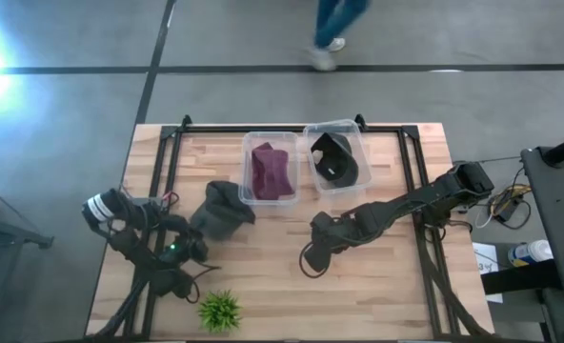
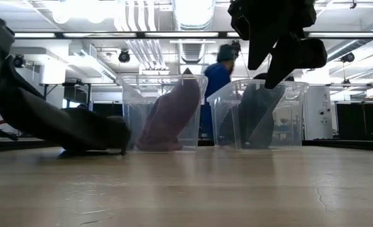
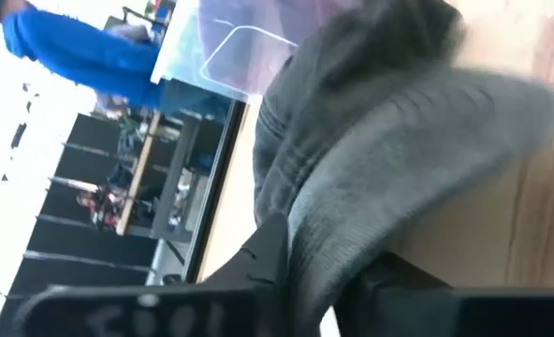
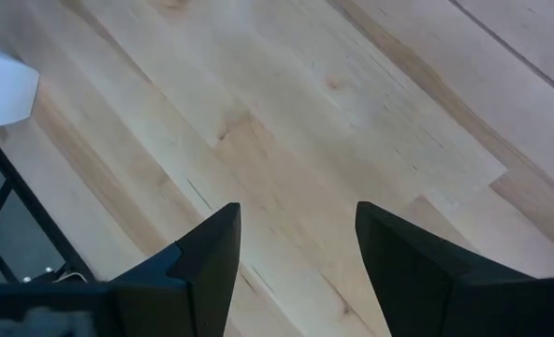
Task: Pick and place caps into container
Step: Put the black cap into the right transparent container
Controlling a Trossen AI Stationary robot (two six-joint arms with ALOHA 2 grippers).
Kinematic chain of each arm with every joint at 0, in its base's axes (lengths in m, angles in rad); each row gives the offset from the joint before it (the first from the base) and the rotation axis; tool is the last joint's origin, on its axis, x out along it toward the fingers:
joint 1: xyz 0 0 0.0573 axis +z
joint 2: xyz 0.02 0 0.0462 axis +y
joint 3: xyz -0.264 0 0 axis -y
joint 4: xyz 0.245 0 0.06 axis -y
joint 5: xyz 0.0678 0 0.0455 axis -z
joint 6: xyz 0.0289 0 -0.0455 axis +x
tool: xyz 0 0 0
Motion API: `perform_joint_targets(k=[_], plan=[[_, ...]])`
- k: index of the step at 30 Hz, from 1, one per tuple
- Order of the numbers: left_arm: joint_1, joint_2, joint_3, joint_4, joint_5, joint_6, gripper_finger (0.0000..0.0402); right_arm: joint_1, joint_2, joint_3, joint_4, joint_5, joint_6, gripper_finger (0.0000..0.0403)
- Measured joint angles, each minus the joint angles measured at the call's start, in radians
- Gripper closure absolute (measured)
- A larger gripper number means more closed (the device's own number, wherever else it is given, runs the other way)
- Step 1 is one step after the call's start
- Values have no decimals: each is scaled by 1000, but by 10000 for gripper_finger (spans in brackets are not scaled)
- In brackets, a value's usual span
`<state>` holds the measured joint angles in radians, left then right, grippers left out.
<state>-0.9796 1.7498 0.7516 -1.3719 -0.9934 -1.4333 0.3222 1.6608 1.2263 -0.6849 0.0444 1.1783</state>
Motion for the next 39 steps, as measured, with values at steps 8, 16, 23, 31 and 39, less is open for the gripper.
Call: perform_joint_targets(k=[8,16,23,31,39], plan=[[61,-110,19,-132,-11,-19,392,0,0,-2,0,0,1,195],[67,-324,170,-168,-4,92,395,0,0,-2,0,0,-3,195],[60,-493,414,-159,-127,17,396,31,-47,14,36,210,-84,195],[90,-676,523,9,-262,-76,397,80,-217,56,228,474,-366,195],[152,-722,517,377,-563,76,397,65,-263,61,523,488,-346,195]])
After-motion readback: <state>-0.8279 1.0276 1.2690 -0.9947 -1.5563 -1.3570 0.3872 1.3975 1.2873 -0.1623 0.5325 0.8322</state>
